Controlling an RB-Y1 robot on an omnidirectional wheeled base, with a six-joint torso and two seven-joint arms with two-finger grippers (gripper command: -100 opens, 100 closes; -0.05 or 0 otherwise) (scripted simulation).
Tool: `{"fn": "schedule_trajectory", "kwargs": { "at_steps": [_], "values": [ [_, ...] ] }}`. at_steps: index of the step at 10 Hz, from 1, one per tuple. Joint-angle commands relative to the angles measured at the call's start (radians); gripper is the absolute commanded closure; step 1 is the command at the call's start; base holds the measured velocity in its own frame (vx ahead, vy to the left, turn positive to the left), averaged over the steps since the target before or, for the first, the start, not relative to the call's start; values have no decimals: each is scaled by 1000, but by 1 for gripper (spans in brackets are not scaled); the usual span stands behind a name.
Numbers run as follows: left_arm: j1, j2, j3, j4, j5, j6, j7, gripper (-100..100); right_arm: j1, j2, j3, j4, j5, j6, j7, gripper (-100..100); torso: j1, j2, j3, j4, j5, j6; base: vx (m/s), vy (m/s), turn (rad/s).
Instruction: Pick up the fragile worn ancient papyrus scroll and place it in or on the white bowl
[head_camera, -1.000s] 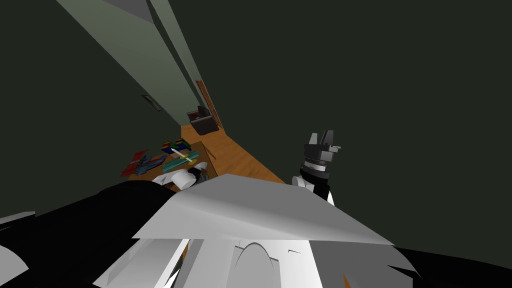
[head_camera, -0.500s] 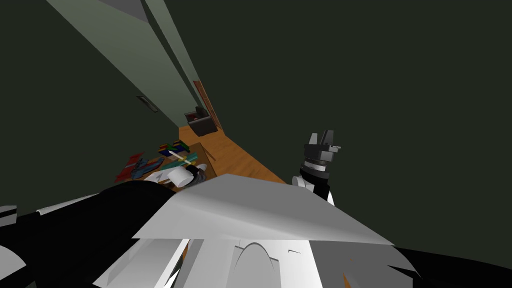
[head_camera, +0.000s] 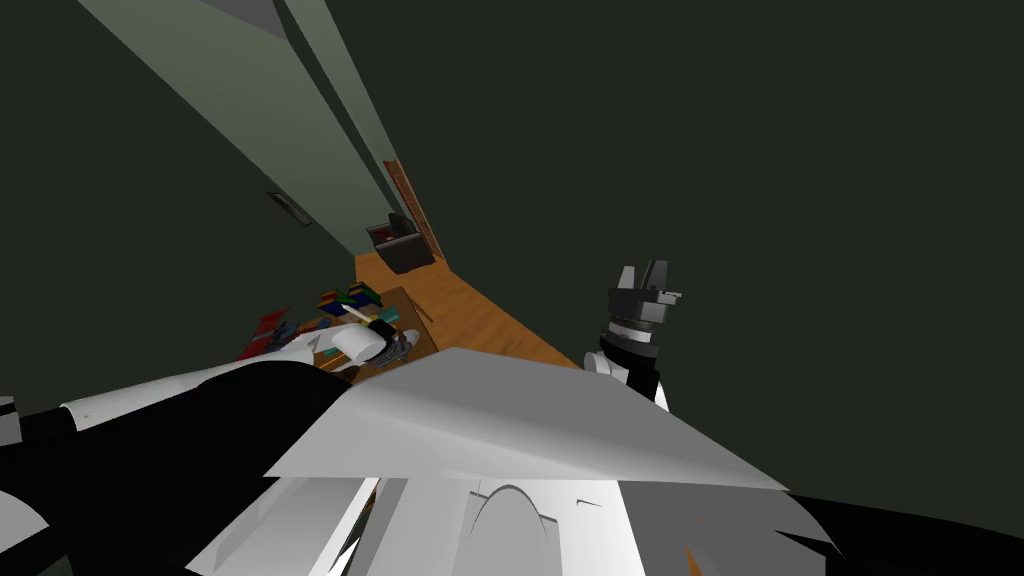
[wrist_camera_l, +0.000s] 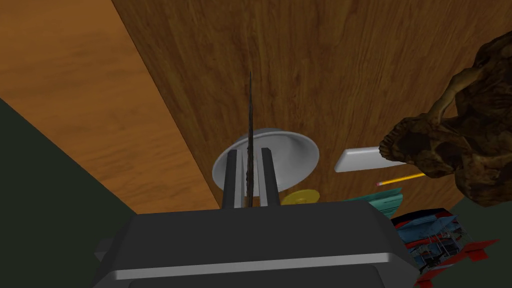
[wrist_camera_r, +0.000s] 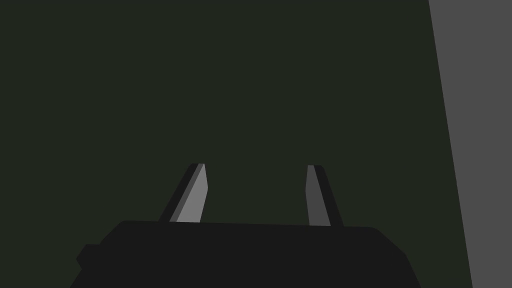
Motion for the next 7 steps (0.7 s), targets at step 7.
{"fn": "schedule_trajectory", "kwargs": {
  "at_steps": [7],
  "values": [
    [-85,37,74,33,133,11,2,100,0,0,0,0,0,0,0,0,0,3,2,2,1,-1,-48,126,-16]
  ]
}}
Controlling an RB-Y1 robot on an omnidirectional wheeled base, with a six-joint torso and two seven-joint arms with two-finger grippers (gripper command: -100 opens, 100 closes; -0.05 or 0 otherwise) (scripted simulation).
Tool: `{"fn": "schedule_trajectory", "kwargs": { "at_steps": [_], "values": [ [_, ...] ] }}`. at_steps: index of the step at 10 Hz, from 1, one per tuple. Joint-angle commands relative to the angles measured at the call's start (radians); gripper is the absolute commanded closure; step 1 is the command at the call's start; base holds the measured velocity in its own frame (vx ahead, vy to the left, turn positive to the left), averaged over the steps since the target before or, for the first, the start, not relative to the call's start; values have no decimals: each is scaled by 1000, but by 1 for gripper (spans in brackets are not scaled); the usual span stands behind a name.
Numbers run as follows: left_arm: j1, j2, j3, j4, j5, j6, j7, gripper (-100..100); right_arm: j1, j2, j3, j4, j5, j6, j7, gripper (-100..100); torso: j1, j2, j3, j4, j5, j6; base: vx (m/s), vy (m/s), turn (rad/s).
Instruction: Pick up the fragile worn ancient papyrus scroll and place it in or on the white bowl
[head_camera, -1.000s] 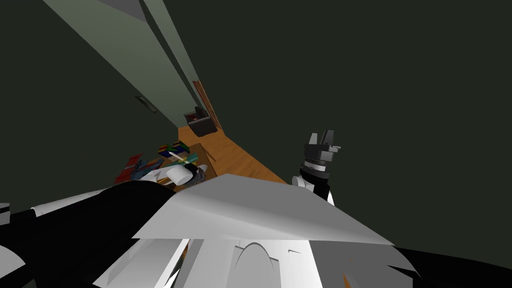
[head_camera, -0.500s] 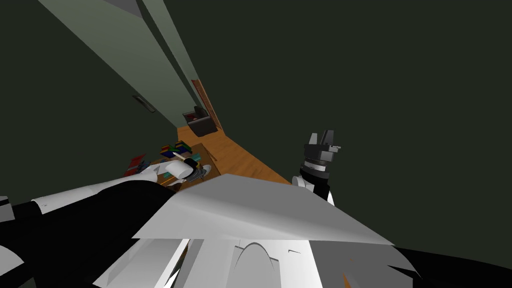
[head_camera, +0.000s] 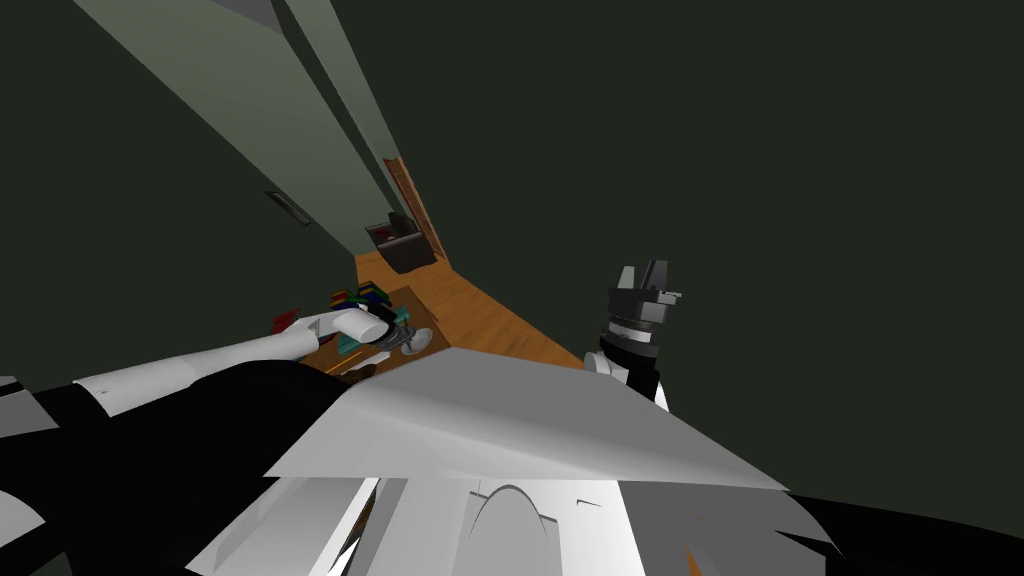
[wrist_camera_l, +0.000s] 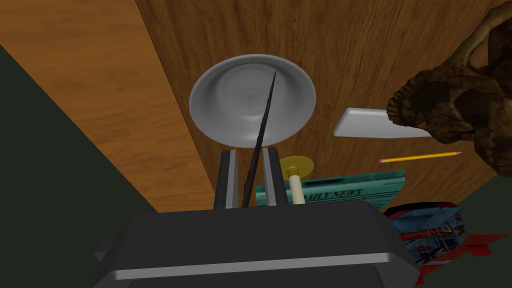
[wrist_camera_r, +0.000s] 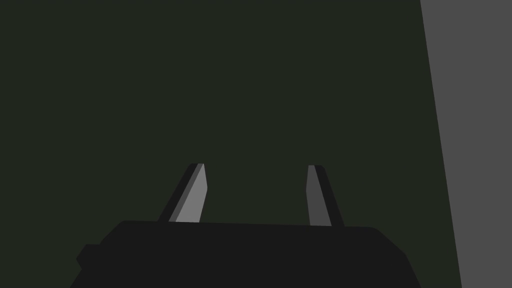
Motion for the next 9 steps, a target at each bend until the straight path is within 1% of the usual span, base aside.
{"fn": "schedule_trajectory", "kwargs": {
  "at_steps": [1,2,3,7,8,9],
  "values": [
    [-17,6,13,16,32,-5,-12,100,0,0,0,0,0,0,0,0,0,0,0,0,0,0,-46,69,-70],
    [-10,5,9,10,19,-1,-5,100,0,0,0,0,0,0,0,0,-4,0,0,0,0,1,-14,4,-48],
    [-11,6,10,11,21,-2,-7,-100,0,0,0,0,0,0,0,0,-8,-1,0,0,-1,0,0,0,0],
    [-11,6,10,11,20,-2,-7,-100,0,0,0,0,0,0,0,0,-10,-2,-1,0,-1,-1,0,0,0],
    [-11,6,10,11,20,-2,-7,0,0,0,0,0,0,0,0,0,-10,-2,-1,0,-1,-1,0,0,0],
    [-13,34,24,-8,44,13,-3,-100,0,0,0,0,0,0,0,0,-10,-2,-1,0,-1,-1,11,-7,43]
  ]
}}
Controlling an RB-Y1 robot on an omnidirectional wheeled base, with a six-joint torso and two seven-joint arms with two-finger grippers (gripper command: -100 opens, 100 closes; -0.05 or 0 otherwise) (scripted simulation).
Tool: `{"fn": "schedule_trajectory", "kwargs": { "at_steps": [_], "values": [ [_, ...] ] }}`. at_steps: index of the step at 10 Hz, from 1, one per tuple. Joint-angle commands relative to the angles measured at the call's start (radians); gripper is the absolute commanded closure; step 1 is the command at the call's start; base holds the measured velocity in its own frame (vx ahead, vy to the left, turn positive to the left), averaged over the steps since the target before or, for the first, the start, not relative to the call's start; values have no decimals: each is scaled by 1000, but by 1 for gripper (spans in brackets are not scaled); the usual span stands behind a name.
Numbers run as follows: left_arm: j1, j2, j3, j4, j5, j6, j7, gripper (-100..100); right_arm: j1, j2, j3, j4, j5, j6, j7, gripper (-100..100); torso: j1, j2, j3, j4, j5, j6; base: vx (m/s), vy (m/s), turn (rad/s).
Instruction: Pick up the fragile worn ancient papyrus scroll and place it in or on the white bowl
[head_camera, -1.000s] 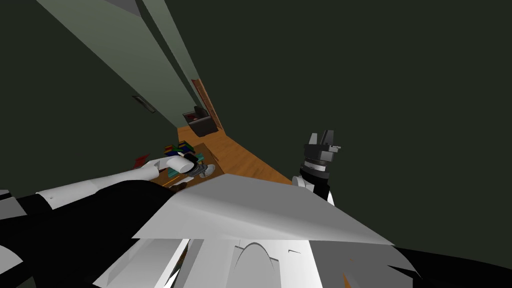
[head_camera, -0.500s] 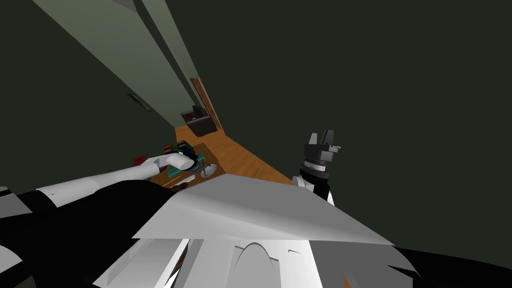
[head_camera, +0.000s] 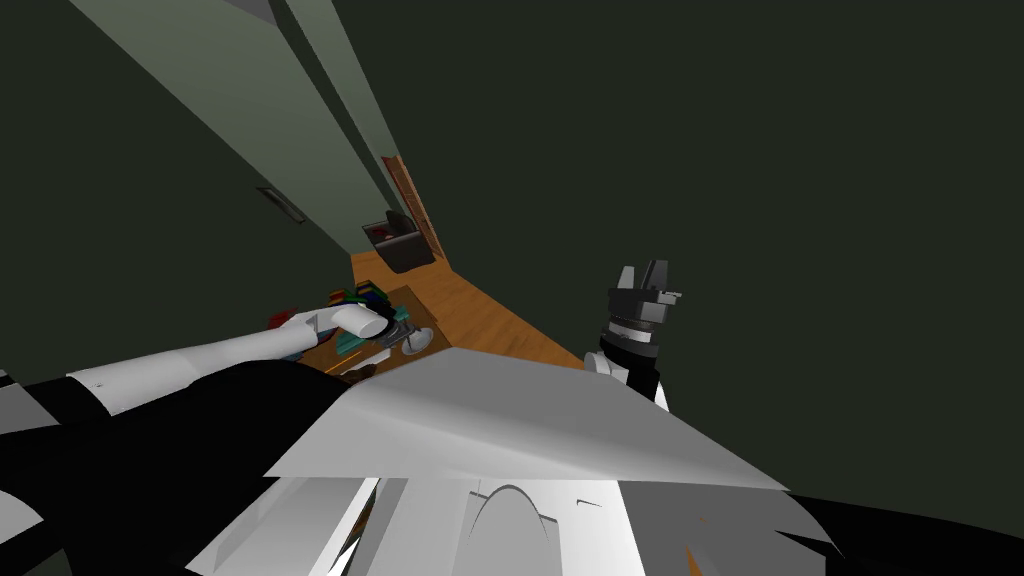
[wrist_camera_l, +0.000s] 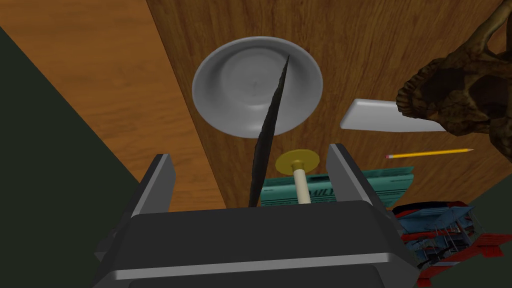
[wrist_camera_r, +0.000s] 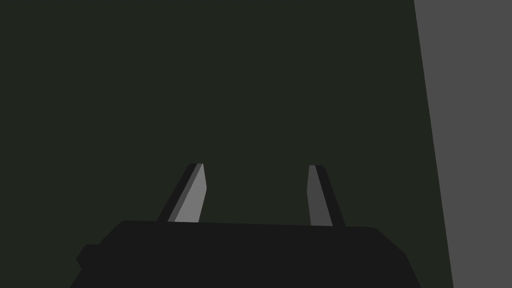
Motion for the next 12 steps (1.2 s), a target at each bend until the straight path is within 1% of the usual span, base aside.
{"fn": "schedule_trajectory", "kwargs": {
  "at_steps": [1,2,4,5,6,7,12],
  "values": [
    [-7,37,17,-28,31,23,9,-100,0,0,0,0,0,0,0,0,0,0,0,0,0,0,17,-9,56],
    [-9,64,31,-47,55,37,13,-100,0,0,0,0,0,0,0,0,0,0,0,0,0,0,18,-11,68],
    [-11,92,45,-67,78,51,18,-100,0,0,0,0,0,0,0,0,0,-1,-1,0,0,0,11,-6,37],
    [-13,120,60,-86,102,66,22,-100,0,0,0,0,0,0,0,0,0,0,0,0,0,0,6,-3,18],
    [-26,102,44,-71,88,62,18,-100,0,0,0,0,0,0,0,0,0,0,0,0,0,0,0,0,0],
    [-27,104,45,-72,91,65,18,0,0,0,0,0,0,0,0,0,0,0,0,0,0,0,0,0,0],
    [-27,104,45,-72,91,65,18,0,0,0,0,0,0,0,0,0,1,1,0,0,0,0,0,0,0]
  ]
}}
